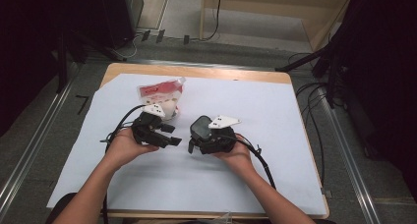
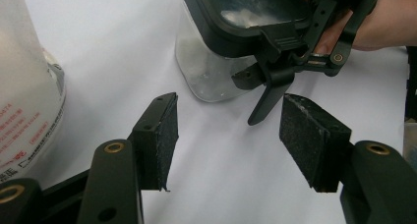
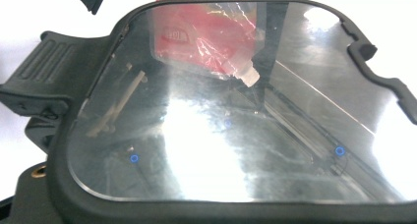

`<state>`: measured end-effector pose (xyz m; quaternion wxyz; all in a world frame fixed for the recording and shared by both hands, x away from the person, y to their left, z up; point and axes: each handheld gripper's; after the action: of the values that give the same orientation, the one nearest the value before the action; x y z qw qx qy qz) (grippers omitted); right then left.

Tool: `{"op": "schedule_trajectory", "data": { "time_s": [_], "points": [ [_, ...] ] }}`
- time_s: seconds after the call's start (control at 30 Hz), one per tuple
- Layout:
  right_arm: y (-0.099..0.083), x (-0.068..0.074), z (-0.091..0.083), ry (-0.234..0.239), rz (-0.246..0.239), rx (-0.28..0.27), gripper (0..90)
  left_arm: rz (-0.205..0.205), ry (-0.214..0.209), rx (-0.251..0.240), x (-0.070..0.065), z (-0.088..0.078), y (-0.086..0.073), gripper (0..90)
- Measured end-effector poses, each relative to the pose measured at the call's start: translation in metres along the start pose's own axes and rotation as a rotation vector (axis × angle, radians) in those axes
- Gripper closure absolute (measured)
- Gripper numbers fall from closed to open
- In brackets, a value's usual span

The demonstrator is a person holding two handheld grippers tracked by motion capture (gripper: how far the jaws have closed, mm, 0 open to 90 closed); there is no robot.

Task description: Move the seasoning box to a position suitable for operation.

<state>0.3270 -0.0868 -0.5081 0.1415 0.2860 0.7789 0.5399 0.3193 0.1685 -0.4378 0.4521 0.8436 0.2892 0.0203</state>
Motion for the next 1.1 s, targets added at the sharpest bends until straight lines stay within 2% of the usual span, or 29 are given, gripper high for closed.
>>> {"op": "schedule_trajectory", "data": {
  "time_s": [0.13,0.17,0.23,0.33,0.57,0.63,0.77,0.83,0.87,0.9,0.93,0.97,1.0,1.03,1.1],
  "points": [
    [0.0,0.001,-0.001,0.01,-0.006,0.008,13.0,0.006,-0.003,-0.001,-0.001,0.001,0.0,40.6],
    [0.001,0.001,-0.003,0.009,0.013,0.019,12.1,0.005,-0.004,-0.001,-0.001,0.001,0.0,40.6],
    [0.001,0.0,-0.005,0.012,0.023,0.026,11.8,0.007,-0.001,-0.003,0.0,0.001,0.0,40.5],
    [0.003,0.0,-0.009,0.012,0.01,0.047,11.9,0.008,0.003,-0.008,0.0,0.001,0.0,40.4],
    [0.005,0.001,-0.029,0.013,0.009,0.081,13.4,0.007,-0.003,-0.002,-0.001,0.002,0.0,40.4],
    [0.006,0.001,-0.031,0.016,0.01,0.086,13.4,-0.007,-0.008,-0.011,-0.001,0.002,0.0,40.9],
    [0.009,0.003,-0.048,0.004,0.009,0.115,13.9,-0.008,-0.014,-0.022,0.001,0.002,0.0,41.3],
    [0.009,0.001,-0.056,0.01,0.014,0.105,20.2,-0.011,-0.012,-0.019,0.001,0.004,0.0,41.9],
    [0.009,0.001,-0.056,0.01,0.014,0.105,20.2,-0.011,-0.012,-0.019,0.001,0.004,0.0,42.6],
    [0.009,-0.001,-0.065,0.025,0.029,0.097,31.6,-0.006,-0.019,-0.011,0.002,0.004,0.0,43.3],
    [0.009,-0.001,-0.065,0.025,0.029,0.097,31.6,-0.008,-0.021,-0.01,0.001,0.005,0.0,43.3],
    [0.009,-0.004,-0.072,0.043,0.044,0.094,41.1,-0.011,-0.024,-0.004,0.001,0.006,0.0,45.8],
    [0.009,-0.004,-0.072,0.043,0.044,0.094,41.1,-0.011,-0.024,-0.004,0.001,0.006,0.0,47.4],
    [0.009,-0.004,-0.074,0.043,0.058,0.1,44.8,-0.013,-0.025,0.001,0.0,0.007,0.0,47.4],
    [0.01,-0.009,-0.08,0.042,0.062,0.087,56.4,-0.035,-0.038,0.005,0.0,0.008,0.0,54.2]
  ]
}}
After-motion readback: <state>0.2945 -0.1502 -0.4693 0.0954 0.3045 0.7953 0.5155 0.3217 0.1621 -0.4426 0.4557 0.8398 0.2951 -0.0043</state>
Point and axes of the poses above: each handheld gripper's, and its own axes: z roughly forward along the jaws, y roughly out of its top, x roughly to its left, and after that the axes turned 10 degrees about -x, right-handed
